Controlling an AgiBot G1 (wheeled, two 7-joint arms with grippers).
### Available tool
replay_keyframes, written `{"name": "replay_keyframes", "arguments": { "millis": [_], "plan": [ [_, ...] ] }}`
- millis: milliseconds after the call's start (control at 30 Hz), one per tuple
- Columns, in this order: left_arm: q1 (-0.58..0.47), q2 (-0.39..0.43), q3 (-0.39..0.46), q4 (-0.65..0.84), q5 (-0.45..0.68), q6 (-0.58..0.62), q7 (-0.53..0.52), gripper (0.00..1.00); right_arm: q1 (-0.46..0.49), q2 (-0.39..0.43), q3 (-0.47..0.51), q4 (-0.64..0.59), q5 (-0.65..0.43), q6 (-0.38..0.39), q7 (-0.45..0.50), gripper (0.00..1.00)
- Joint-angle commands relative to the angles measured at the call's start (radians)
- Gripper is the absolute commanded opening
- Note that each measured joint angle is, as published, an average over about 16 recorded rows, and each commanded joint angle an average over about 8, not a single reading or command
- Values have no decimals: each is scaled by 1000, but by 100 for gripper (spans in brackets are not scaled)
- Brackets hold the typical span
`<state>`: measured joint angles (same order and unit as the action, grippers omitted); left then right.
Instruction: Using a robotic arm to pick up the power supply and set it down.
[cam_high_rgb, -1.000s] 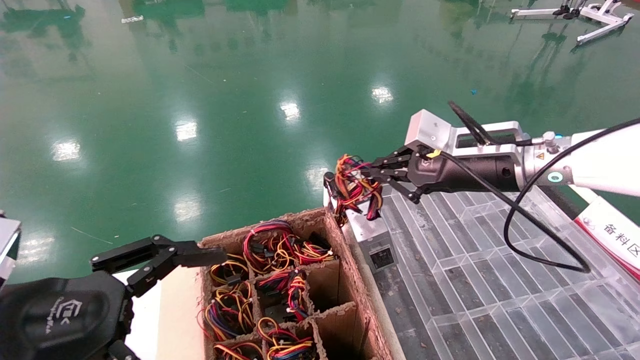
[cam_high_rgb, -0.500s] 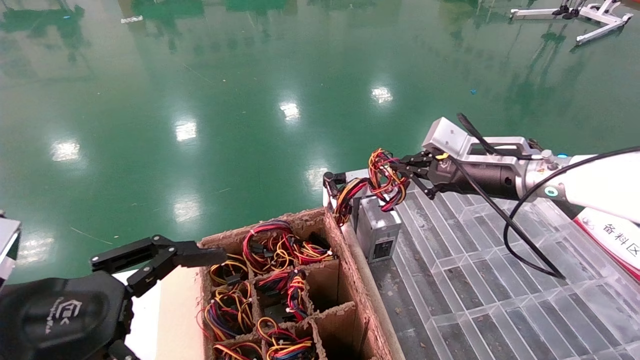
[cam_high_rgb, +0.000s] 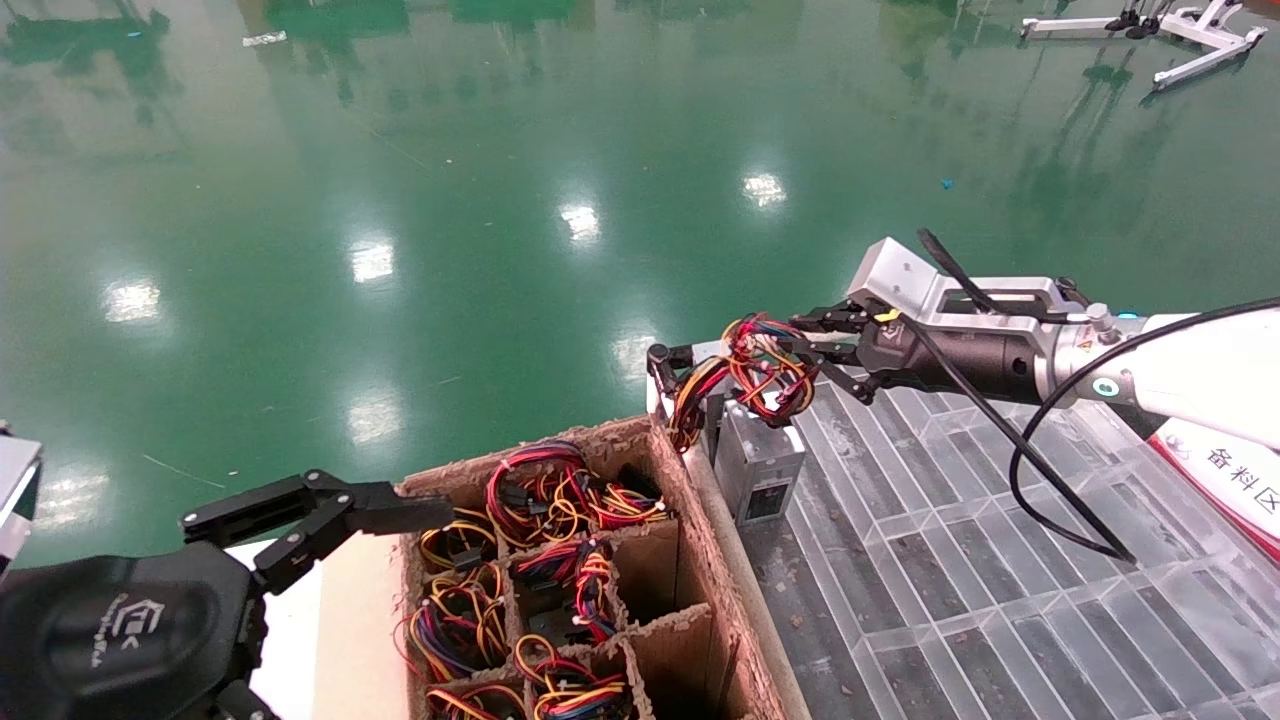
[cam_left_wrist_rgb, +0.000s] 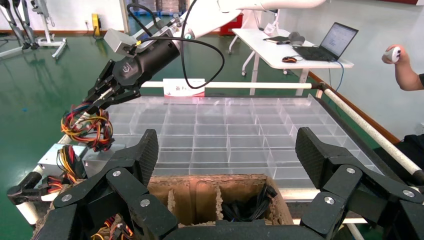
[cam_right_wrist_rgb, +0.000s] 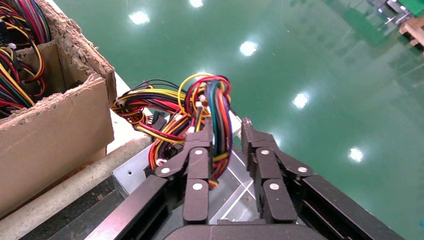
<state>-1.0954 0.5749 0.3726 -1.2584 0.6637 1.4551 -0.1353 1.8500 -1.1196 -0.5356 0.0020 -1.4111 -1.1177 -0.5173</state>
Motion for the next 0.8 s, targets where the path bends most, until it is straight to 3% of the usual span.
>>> {"name": "replay_keyframes", "arguments": {
  "millis": [33,267,600,800],
  "plan": [
    [0,0,0,0,0,0,0,100,0,0,0,1,0,-1,0,100],
    [0,0,0,0,0,0,0,100,10,1,2,4,2,-15,7,100],
    [0,0,0,0,0,0,0,100,86,26,9,15,13,-118,68,100],
    [0,0,0,0,0,0,0,100,68,51,21,65,45,-150,106,100]
  ]
}}
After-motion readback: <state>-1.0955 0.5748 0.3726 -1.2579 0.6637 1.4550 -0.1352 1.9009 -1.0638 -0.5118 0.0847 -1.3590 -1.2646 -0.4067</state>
